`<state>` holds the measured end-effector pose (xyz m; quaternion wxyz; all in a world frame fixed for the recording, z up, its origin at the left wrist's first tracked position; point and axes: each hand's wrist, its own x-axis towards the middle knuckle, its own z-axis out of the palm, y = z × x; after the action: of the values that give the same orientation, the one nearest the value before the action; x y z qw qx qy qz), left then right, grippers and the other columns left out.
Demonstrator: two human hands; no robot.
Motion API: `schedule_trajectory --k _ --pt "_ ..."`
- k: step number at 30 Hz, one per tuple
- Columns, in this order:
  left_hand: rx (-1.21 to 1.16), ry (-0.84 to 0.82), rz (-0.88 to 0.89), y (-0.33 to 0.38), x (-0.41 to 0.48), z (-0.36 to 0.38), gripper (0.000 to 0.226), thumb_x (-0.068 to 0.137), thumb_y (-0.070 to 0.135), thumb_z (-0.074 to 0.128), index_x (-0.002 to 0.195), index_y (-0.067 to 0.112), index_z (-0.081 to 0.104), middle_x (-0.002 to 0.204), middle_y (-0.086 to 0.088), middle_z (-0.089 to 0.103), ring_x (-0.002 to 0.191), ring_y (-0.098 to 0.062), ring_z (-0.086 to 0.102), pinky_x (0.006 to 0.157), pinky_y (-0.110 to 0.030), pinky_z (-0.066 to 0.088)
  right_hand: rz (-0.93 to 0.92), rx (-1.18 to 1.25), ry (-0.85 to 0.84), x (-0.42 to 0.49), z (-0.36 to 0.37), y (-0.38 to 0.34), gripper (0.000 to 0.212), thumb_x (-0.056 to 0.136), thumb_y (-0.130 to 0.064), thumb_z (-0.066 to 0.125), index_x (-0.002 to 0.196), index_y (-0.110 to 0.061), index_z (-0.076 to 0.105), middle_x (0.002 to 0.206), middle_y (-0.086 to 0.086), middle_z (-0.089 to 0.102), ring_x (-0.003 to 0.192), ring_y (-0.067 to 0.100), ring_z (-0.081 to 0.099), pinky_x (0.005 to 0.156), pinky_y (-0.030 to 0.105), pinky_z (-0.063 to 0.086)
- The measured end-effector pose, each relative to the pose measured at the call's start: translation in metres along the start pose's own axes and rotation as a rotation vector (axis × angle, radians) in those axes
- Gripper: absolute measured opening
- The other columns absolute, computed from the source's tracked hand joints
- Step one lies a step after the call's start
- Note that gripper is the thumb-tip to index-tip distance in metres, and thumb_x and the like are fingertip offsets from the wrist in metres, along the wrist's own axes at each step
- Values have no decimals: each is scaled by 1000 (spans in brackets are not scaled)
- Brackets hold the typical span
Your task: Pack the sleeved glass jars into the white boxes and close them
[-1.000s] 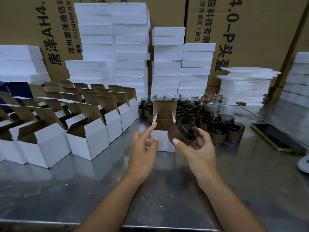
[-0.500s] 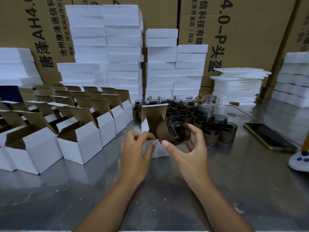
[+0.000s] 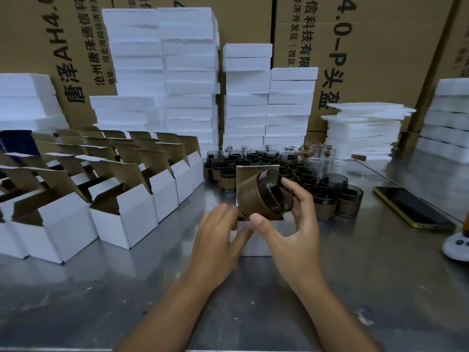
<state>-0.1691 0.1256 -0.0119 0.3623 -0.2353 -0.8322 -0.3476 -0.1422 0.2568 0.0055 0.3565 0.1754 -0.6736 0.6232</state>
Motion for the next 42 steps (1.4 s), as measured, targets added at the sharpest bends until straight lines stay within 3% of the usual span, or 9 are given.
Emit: schedule_trajectory --k 5,12,18,22,25,30,34,37,42 --pt "-5 20 68 2 0 -1 13 87 38 48 80 27 49 71 26 33 75 10 39 65 -11 30 -36 -13 -2 0 2 5 42 74 -23 72 110 -35 54 109 -26 58 105 -5 55 84 5 39" --pt "-23 56 54 1 1 0 21 85 35 51 79 16 57 70 26 34 68 5 39 67 -10 31 -129 -304 -16 -1 3 14 32 81 -33 64 107 -45 50 120 -5 47 112 -5 46 90 4 33" --pt "-19 52 55 3 1 0 21 84 33 51 78 14 57 70 18 36 67 -4 36 64 -15 31 -174 -458 -23 -2 4 16 17 79 -25 65 89 -19 52 126 11 46 114 27 50 90 47 46" --pt "-8 48 60 3 1 -1 18 82 31 52 78 14 55 71 14 38 66 -3 34 62 -16 29 -166 -530 18 1 6 12 26 79 -35 64 81 -13 50 116 14 52 109 32 52 87 53 45" --pt "-8 50 77 3 1 0 18 83 33 53 78 15 54 72 14 37 66 -3 34 61 -17 30 -179 -557 28 2 9 10 35 82 -45 57 81 -11 52 120 13 51 110 31 52 87 48 47" --pt "-26 30 76 0 0 0 18 84 33 54 82 16 58 73 25 36 69 0 37 66 -15 31 -208 -484 -26 5 7 18 17 85 -24 65 90 -9 60 137 10 42 125 8 36 92 27 37" --pt "-33 34 89 1 0 0 19 85 36 54 82 17 58 75 27 36 69 1 37 69 -15 31 -98 -431 -101 4 6 20 14 90 -30 54 88 -16 53 141 -4 28 132 6 26 103 29 28" --pt "-33 36 91 1 0 0 21 84 37 55 81 16 58 76 21 40 69 0 37 70 -15 31 -50 -465 -137 3 6 20 21 91 -32 42 84 -15 52 149 1 24 132 5 22 107 32 23" --pt "-27 33 74 1 -1 -1 24 84 41 55 80 18 58 76 18 45 70 -3 40 71 -14 32 -93 -614 -135 2 3 23 30 93 -29 36 78 -15 57 149 -2 27 135 6 19 110 52 23"
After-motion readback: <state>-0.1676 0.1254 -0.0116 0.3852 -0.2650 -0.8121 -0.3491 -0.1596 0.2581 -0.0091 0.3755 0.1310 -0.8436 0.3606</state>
